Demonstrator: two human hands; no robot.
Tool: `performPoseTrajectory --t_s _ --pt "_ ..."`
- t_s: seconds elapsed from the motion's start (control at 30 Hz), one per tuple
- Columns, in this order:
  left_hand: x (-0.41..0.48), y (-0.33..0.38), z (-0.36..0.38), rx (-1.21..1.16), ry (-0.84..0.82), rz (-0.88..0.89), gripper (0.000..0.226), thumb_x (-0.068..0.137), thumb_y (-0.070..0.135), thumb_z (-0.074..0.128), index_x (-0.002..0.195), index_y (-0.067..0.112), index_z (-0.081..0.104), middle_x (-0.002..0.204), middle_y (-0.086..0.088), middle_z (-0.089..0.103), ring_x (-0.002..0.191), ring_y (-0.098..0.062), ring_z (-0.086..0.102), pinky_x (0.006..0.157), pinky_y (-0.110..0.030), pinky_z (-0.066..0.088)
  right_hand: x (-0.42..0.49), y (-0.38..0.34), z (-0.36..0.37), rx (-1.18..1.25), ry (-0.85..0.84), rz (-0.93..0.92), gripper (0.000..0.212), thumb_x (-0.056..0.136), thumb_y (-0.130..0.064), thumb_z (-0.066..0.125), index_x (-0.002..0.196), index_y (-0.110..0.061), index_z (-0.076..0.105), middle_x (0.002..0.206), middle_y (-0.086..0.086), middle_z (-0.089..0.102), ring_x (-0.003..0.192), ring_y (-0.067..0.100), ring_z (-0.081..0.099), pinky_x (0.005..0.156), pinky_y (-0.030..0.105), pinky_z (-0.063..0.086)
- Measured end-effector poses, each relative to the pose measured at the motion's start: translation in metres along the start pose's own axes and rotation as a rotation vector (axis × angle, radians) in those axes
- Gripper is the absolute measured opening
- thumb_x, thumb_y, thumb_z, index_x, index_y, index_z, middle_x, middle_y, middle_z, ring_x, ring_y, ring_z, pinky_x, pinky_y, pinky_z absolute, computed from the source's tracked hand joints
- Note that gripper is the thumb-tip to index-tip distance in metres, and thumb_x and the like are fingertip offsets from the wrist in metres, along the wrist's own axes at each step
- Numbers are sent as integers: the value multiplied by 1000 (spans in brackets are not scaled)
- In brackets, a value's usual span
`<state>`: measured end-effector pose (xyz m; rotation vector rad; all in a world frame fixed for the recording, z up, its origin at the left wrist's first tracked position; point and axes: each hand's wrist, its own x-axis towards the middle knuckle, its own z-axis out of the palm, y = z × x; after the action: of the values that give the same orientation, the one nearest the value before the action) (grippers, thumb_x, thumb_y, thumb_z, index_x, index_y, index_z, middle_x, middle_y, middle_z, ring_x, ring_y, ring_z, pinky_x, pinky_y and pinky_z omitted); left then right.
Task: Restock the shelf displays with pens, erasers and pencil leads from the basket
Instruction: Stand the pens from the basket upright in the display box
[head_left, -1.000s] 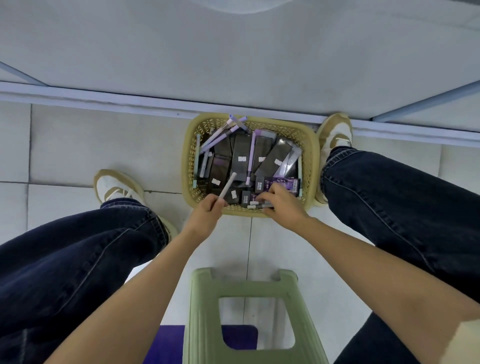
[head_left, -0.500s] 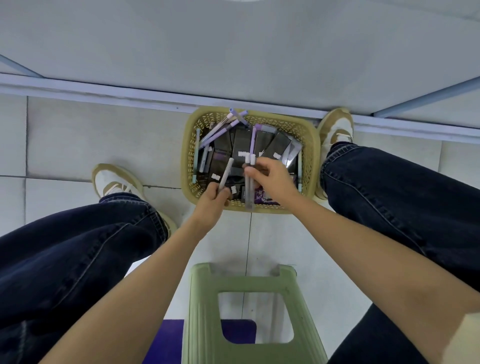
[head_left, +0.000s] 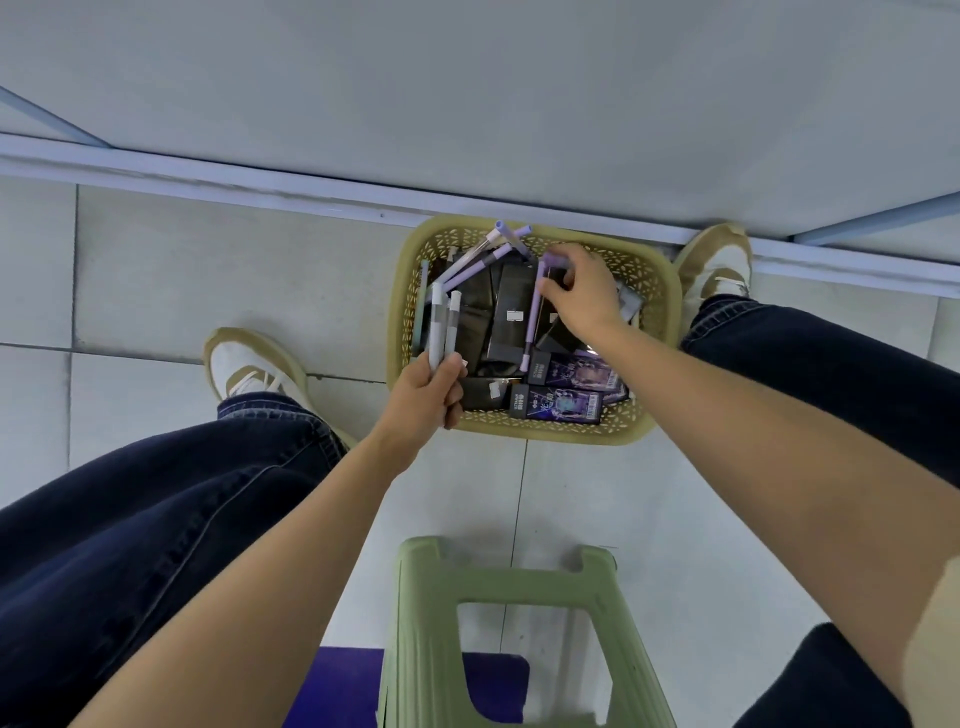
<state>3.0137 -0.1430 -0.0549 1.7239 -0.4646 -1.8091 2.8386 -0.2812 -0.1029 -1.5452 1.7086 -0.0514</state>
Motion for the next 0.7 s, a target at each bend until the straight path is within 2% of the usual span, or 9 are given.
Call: performPoseTrajectory --t_s 0.1,0.3,0.37,0.47,0.57,0.63,0.7 --pt "1 1 -2 25 9 -2 22 103 25 43 87 11 49 60 3 42 52 -9 43 49 -19 43 12 1 6 -226 -67 -6 53 86 -27 71 134 -23 49 131 11 45 114 31 53 90 39 45" --pt "2 3 -7 16 39 -26 21 103 25 43 88 14 52 62 -1 43 54 -13 46 53 -25 46 10 3 13 -300 -35 -56 51 80 -25 77 126 -22 54 129 8 42 110 30 55 80 36 45" --pt "2 3 -8 26 44 -27 21 103 24 43 88 15 54 62 -2 45 54 -14 48 54 -27 48 8 4 13 -236 -47 -76 48 77 -21 79 119 -19 56 127 7 41 109 27 54 79 32 42" --pt "1 3 -9 53 57 -29 20 103 24 44 88 16 56 62 -2 48 53 -13 48 52 -25 46 2 4 8 -101 -17 -149 38 74 -17 82 105 -16 61 122 5 43 109 20 49 86 28 42" --pt "-1 7 -6 51 91 -45 22 103 25 42 86 16 53 62 0 43 52 -10 39 45 -19 38 -8 -1 -3 36 25 -222 19 78 -12 77 91 -13 64 111 2 50 96 16 52 86 26 44" --pt "-3 12 -3 26 127 -64 23 103 26 42 86 15 51 62 2 38 51 -8 34 43 -16 33 -16 -8 -14 133 21 -213 10 82 -7 72 88 -9 64 102 4 57 85 19 60 79 24 49" --pt "-8 19 0 2 146 -65 22 103 25 42 85 14 49 62 2 35 48 -7 30 41 -15 30 -24 -15 -25 217 19 -175 7 84 -5 71 88 -3 65 97 11 66 86 26 65 78 26 53"
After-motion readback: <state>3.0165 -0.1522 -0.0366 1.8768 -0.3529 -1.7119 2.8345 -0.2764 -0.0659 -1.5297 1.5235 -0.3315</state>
